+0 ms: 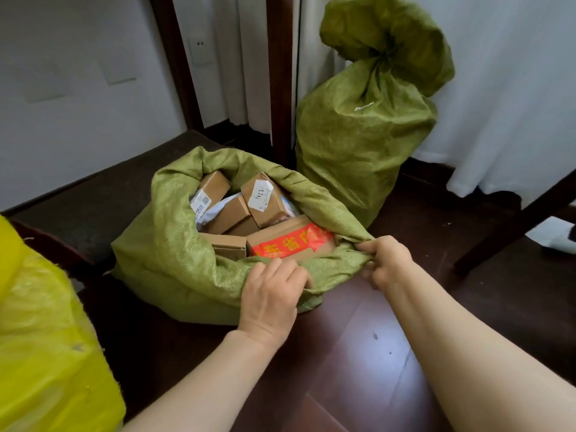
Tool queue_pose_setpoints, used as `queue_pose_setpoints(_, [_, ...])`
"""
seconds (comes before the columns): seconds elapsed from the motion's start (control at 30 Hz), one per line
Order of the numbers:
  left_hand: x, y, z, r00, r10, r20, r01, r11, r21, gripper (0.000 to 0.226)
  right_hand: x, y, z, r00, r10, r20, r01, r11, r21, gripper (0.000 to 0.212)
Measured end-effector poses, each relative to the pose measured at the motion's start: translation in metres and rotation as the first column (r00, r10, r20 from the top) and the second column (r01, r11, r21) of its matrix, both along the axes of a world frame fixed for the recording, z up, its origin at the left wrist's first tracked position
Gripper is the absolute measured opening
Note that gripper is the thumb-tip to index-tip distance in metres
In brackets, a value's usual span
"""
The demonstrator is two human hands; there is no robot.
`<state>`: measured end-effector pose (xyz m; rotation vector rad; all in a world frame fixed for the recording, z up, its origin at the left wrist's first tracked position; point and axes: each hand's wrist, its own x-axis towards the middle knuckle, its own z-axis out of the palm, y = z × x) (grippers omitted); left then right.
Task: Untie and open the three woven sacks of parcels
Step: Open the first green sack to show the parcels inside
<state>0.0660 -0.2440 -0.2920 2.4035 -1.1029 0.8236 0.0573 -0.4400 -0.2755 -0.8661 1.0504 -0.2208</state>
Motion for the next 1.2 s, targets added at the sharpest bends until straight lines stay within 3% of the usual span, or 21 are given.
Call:
queue_pose_setpoints(0.07, [0.004, 0.001, -0.004, 0.999, 0.005, 0.034, -0.004, 1.0, -0.029, 0.025, -0.005, 0.01, -0.009, 0.998, -0.028, 0.048, 0.017, 0.979, 0.205, 0.043])
queue_pose_setpoints(0.13, [0.005, 0.004, -0.013, 0.997, 0.019, 0.071, -0.017, 0.999, -0.029, 0.024, -0.007, 0.019, -0.014, 0.996, -0.047, 0.071, 0.021, 0.947, 0.32, 0.045])
queue_pose_setpoints(0.2, [0.006, 0.01, -0.02, 0.996, 0.044, 0.082, -0.042, 0.999, -0.018, 0.024, -0.002, 0.03, -0.013, 0.998, -0.039, 0.056, 0.02, 0.953, 0.301, 0.038])
queue_pose_setpoints(0.33, [0.017, 0.014, -0.02, 0.997, 0.07, -0.009, -0.071, 0.996, -0.048, 0.02, 0.009, 0.064, 0.0, 0.998, 0.029, -0.047, -0.027, 0.999, 0.047, 0.037])
queue_pose_setpoints(0.4, [0.02, 0.019, -0.023, 0.99, 0.083, -0.117, -0.086, 0.996, -0.019, 0.017, 0.009, 0.087, 0.01, 1.0, 0.024, 0.003, -0.024, 0.994, 0.105, 0.034])
queue_pose_setpoints(0.53, [0.016, 0.05, -0.039, 0.96, -0.001, -0.281, 0.018, 0.998, 0.058, 0.045, 0.014, 0.102, 0.016, 0.995, -0.093, 0.02, 0.086, 0.969, 0.23, 0.03])
queue_pose_setpoints(0.6, [0.02, 0.064, -0.036, 0.922, 0.037, -0.385, -0.072, 0.994, -0.077, 0.046, 0.017, 0.099, 0.01, 0.99, -0.138, 0.005, 0.131, 0.95, 0.282, 0.034])
queue_pose_setpoints(0.7, [0.036, 0.069, -0.02, 0.783, 0.204, -0.587, -0.467, 0.816, -0.34, 0.046, 0.018, 0.103, 0.003, 0.988, -0.152, -0.005, 0.146, 0.935, 0.322, 0.033])
queue_pose_setpoints(0.83, [0.058, 0.056, 0.003, 0.663, 0.388, -0.64, -0.715, 0.582, -0.388, 0.058, 0.018, 0.116, 0.005, 0.976, -0.208, 0.066, 0.176, 0.928, 0.328, 0.038])
queue_pose_setpoints(0.93, [0.079, 0.058, 0.012, 0.477, 0.469, -0.744, -0.859, 0.426, -0.282, 0.064, 0.02, 0.126, 0.011, 0.96, -0.264, 0.099, 0.216, 0.915, 0.339, 0.043])
queue_pose_setpoints(1.03, [0.094, 0.065, 0.011, 0.343, 0.463, -0.817, -0.898, 0.417, -0.141, 0.063, 0.022, 0.133, 0.018, 0.954, -0.284, 0.098, 0.24, 0.915, 0.323, 0.043])
queue_pose_setpoints(1.2, [0.111, 0.079, 0.005, 0.339, 0.532, -0.776, -0.906, 0.408, -0.117, 0.058, 0.028, 0.136, 0.022, 0.948, -0.312, 0.055, 0.282, 0.909, 0.306, 0.042])
